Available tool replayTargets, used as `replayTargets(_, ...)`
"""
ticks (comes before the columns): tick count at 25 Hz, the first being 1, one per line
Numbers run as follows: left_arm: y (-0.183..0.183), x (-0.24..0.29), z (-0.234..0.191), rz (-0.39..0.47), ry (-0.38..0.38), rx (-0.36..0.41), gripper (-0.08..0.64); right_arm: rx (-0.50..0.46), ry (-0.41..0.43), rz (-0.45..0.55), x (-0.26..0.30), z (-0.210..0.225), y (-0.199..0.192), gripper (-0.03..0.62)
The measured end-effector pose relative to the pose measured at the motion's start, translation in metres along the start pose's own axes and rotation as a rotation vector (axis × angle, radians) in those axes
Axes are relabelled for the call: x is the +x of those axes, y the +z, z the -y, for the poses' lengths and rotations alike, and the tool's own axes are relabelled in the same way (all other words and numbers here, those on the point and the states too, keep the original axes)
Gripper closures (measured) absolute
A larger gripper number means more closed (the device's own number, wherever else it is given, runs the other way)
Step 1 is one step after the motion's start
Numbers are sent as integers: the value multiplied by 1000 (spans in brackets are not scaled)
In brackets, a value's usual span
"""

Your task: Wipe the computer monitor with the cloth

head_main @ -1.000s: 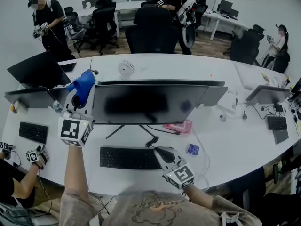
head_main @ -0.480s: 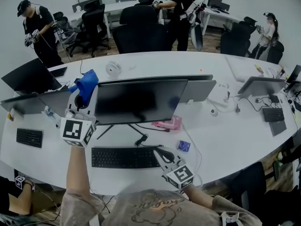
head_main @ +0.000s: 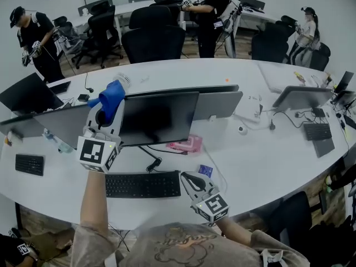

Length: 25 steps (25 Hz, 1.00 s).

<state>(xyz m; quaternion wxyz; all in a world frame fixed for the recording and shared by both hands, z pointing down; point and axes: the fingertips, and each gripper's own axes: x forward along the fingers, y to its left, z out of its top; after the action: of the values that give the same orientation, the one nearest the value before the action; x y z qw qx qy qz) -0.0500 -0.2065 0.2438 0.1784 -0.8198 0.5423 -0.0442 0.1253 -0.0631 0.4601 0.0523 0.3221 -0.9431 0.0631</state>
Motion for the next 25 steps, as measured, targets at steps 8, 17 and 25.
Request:
replayTargets(8,12,35,49,20,-35,-19,512,4,-14,-6,-29,27,-2,571)
replayTargets(17,28,64,99,58,-94,-44,512,-3,-40,-15,-53,50,-4,571)
replayTargets(25,38,89,141,84,-159,-66,512,-3,-70,-12,-70,64,-6,571)
